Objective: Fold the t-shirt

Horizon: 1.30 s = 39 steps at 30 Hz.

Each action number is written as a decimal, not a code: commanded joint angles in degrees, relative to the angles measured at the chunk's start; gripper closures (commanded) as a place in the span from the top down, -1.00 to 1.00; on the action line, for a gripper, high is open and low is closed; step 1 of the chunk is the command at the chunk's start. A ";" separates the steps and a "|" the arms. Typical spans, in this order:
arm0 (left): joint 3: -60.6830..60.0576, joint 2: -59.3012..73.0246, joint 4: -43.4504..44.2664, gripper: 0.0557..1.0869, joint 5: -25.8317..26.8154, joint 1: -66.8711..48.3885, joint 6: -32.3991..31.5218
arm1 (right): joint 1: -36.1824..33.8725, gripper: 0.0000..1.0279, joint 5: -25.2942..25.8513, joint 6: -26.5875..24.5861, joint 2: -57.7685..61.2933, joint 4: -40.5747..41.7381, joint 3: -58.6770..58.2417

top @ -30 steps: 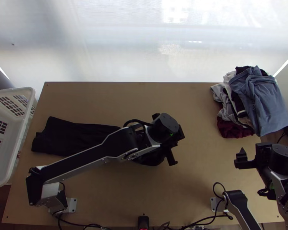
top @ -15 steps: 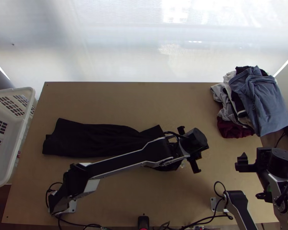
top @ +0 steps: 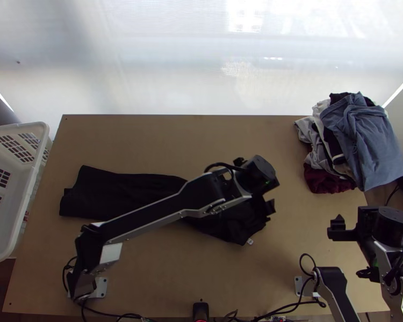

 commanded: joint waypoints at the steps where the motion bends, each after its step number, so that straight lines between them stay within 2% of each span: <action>1: -13.53 -14.85 -9.81 0.90 2.15 13.56 6.98 | 0.98 0.90 -5.02 2.00 3.13 -0.52 1.37; 5: -29.97 -25.22 -9.19 0.90 2.24 26.04 15.94 | 3.18 0.90 -8.36 2.61 6.03 -0.34 0.05; 9: -42.71 -32.69 -6.64 0.90 2.24 37.47 23.33 | 5.29 0.90 -17.67 3.49 10.34 -0.16 -1.27; 11: -46.58 -35.33 -6.11 0.90 2.50 41.86 25.53 | 6.43 0.90 -23.74 3.93 14.03 -0.08 -1.62; 13: -49.04 -36.82 -6.20 0.90 4.52 45.91 27.02 | 8.36 0.90 -27.08 3.93 18.34 0.63 -2.15; 18: -54.84 -39.28 -5.06 0.90 5.58 52.41 30.01 | 17.50 0.90 -27.17 2.88 28.44 5.46 -1.88; 26: -56.77 -41.13 -4.44 0.90 7.51 61.37 34.14 | 23.66 0.90 -27.17 2.88 43.12 12.84 0.31; 36: -57.30 -39.37 -3.74 0.90 11.82 72.01 40.73 | 25.41 0.86 -28.84 3.32 54.72 19.61 1.72; 39: -59.76 -36.82 -1.02 0.90 12.43 74.65 44.42 | 25.76 0.86 -28.84 3.23 56.92 21.11 1.37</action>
